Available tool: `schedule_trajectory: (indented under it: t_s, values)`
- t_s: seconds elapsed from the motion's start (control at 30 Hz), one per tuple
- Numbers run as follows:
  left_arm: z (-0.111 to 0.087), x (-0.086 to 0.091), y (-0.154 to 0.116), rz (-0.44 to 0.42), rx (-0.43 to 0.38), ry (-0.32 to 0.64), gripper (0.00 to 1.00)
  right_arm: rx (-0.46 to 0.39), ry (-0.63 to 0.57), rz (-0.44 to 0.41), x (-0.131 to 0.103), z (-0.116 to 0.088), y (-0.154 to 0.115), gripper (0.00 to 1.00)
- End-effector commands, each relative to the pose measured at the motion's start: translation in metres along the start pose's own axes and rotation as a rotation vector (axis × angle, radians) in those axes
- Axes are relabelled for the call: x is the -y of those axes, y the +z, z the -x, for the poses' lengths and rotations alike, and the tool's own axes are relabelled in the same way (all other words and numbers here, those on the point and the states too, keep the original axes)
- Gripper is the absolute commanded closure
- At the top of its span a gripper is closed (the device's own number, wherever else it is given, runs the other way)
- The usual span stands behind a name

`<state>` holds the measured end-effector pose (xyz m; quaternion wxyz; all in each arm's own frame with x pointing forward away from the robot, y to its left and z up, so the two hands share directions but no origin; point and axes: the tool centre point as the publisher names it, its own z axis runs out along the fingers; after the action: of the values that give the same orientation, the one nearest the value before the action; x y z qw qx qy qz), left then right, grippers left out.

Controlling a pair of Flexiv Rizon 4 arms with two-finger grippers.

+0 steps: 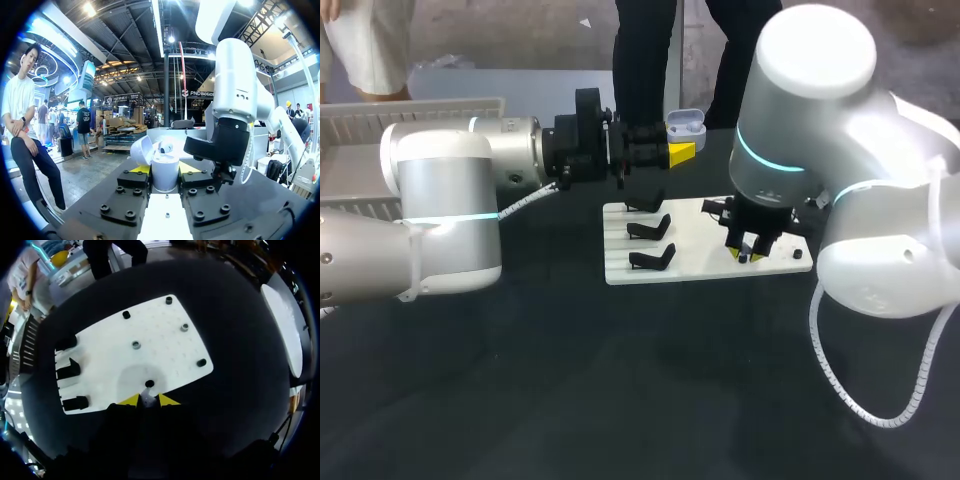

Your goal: Pick up each earbud case from the left stands, insert the matching earbuds, close the lid, and place the case in the box.

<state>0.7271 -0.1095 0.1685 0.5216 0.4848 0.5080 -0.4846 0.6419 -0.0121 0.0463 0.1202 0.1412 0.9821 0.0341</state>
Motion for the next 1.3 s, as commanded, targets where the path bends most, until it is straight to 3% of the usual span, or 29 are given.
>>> schedule_trajectory:
  t_s: [0.03,0.37,0.4,0.47,0.67,1.03,1.3]
  values:
    - [0.0,0.002,0.0,0.007,0.003,0.003,1.0,-0.049,-0.026,-0.013,0.0,-0.004,-0.023,1.0]
    - [0.0,0.002,0.0,0.007,0.003,0.003,1.0,-0.09,-0.184,0.043,-0.005,-0.019,-0.075,1.0]
    - [0.0,0.002,0.0,0.007,0.003,0.003,1.0,-0.079,-0.211,0.015,-0.006,-0.02,-0.08,1.0]
    - [0.0,0.002,0.0,0.007,0.003,0.003,1.0,-0.09,-0.249,0.049,-0.01,-0.023,-0.091,1.0]
    - [0.0,0.002,0.0,0.007,0.003,0.003,1.0,-0.088,-0.383,0.041,-0.021,-0.024,-0.112,1.0]
    - [0.0,0.002,0.0,0.007,0.003,0.003,1.0,-0.089,-0.56,0.067,-0.048,-0.009,-0.144,1.0]
    - [0.0,0.002,0.0,0.007,0.003,0.003,1.0,-0.05,-0.59,0.089,-0.056,-0.002,-0.155,1.0]
